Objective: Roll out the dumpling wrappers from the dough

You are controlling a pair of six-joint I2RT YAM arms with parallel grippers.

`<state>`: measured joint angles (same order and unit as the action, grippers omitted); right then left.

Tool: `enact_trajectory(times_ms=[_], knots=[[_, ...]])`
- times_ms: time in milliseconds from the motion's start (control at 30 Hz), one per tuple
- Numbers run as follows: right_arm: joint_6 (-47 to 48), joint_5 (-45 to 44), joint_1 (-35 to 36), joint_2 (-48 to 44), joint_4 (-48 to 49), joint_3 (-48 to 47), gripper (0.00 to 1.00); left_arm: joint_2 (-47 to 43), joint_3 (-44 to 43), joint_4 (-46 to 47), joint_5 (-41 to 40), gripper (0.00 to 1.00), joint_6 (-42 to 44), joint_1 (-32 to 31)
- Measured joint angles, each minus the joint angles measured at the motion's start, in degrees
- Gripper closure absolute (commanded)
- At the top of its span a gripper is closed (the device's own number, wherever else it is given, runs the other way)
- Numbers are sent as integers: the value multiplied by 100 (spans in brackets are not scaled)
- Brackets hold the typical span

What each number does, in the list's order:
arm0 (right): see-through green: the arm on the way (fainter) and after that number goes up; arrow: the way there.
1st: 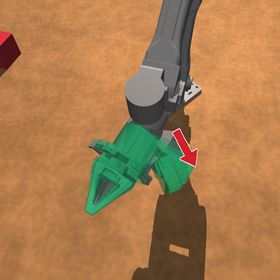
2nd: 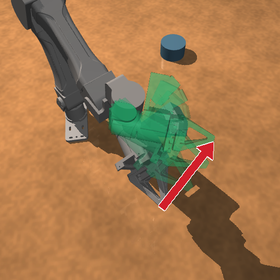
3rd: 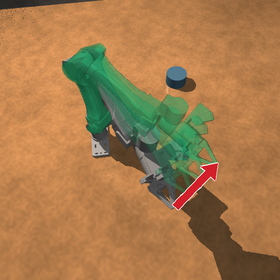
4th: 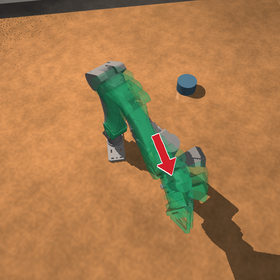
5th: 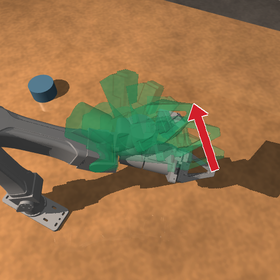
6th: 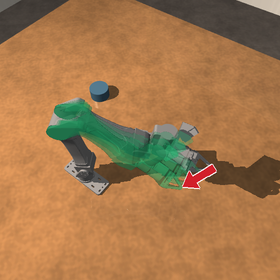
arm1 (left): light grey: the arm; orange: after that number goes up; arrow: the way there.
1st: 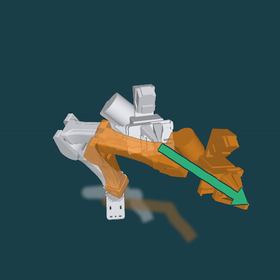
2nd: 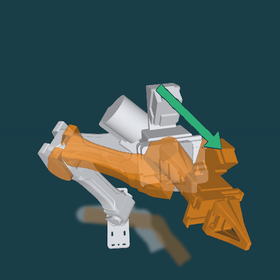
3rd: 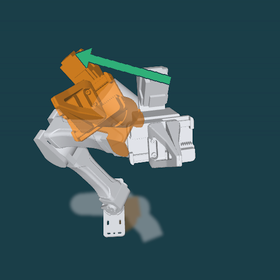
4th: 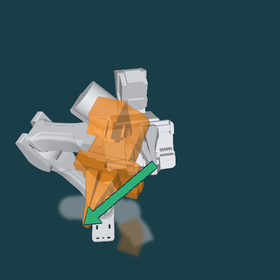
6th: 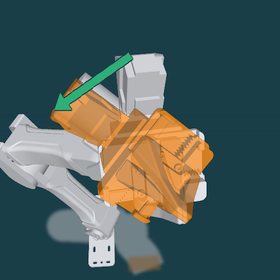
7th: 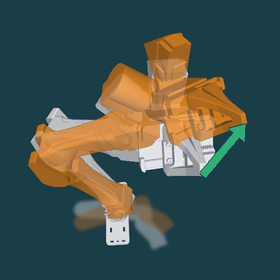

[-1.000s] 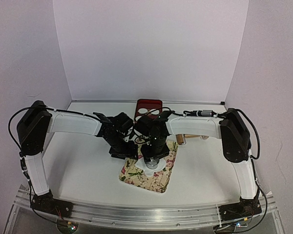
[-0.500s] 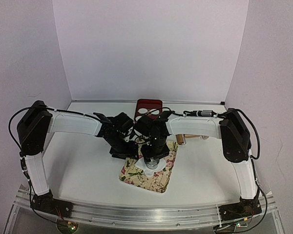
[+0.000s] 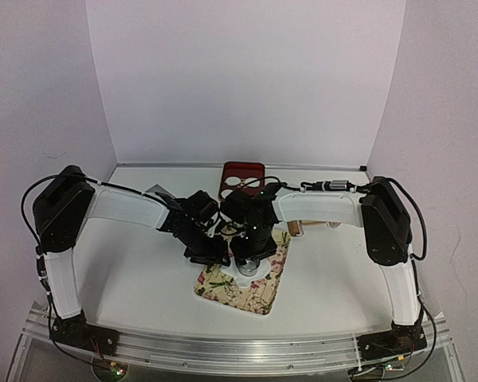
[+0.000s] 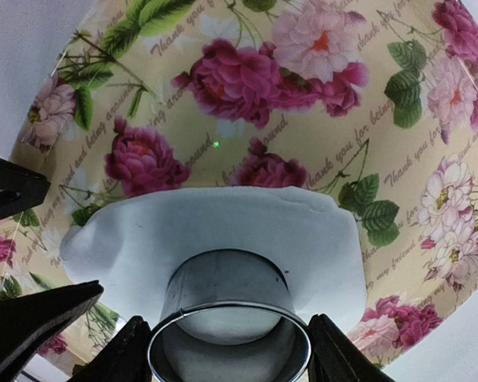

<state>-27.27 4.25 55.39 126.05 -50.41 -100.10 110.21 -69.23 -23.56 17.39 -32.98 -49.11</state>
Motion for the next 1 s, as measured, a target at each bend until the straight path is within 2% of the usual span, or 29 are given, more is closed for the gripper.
enact_trajectory(times_ms=[100,400,667,867,1000], knots=[[-1,-15,3,-8,21,17,64,60,49,214,91,56,27,-2],[1,-11,3,-8,26,20,64,238,76,799,307,59,10,-8],[-9,-12,3,-7,23,20,64,295,76,952,444,62,-5,-11],[-34,-16,3,-6,4,20,64,363,73,1062,583,74,6,1],[-23,-34,-2,-6,-50,20,64,431,67,1140,681,88,13,1]])
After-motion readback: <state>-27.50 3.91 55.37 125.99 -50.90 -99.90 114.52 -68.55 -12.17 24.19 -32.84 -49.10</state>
